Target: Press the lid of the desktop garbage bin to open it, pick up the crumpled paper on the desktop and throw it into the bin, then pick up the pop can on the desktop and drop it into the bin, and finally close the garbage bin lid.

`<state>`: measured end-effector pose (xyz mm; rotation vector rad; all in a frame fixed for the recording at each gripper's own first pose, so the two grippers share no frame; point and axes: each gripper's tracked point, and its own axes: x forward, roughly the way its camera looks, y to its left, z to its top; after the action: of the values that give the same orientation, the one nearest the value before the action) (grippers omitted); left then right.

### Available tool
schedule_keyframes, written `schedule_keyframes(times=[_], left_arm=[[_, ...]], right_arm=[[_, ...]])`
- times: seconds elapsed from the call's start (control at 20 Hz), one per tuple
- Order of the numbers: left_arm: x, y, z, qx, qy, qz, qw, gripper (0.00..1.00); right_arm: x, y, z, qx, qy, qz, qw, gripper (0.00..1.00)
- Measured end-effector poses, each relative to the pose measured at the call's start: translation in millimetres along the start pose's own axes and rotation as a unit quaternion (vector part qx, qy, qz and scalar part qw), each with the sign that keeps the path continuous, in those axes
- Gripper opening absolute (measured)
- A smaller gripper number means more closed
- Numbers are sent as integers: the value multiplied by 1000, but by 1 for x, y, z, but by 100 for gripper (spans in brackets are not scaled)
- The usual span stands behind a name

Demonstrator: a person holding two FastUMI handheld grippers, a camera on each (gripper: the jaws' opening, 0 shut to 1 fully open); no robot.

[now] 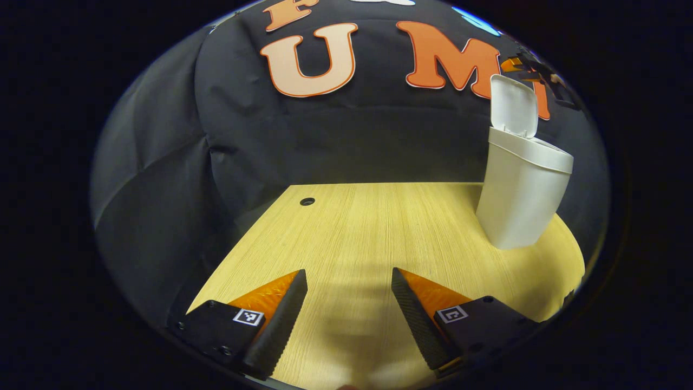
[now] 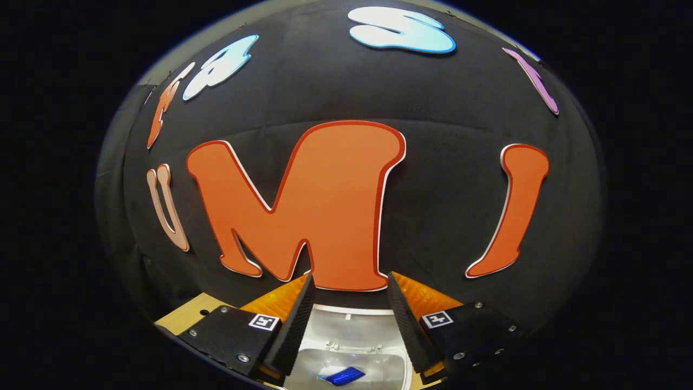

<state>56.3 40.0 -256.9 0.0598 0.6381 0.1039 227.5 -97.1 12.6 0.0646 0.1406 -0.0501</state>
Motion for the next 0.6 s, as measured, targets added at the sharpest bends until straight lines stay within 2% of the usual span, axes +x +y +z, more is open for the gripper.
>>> schedule_keyframes(times=[0.1,0.2,0.25,0.3,0.35,0.45,0.6], left_arm=[[0,0,1,-2,0,4,1000,100],[0,0,2,-2,0,6,1000,100],[0,1,1,-2,0,7,1000,100],[0,2,2,-2,0,8,1000,100],[-1,1,2,-2,0,8,1000,100],[-1,1,2,-1,0,7,1000,100],[-1,0,2,1,0,5,1000,100]], right_arm=[[7,-2,-15,7,23,-2,1000,75],[9,0,-20,13,32,-2,999,63],[12,-2,-23,12,35,-5,999,45],[7,-2,-23,10,36,-7,999,44],[4,-3,-25,9,37,-10,999,33],[-6,-2,-29,10,36,-7,999,18],[-23,3,-43,8,46,7,999,14]])
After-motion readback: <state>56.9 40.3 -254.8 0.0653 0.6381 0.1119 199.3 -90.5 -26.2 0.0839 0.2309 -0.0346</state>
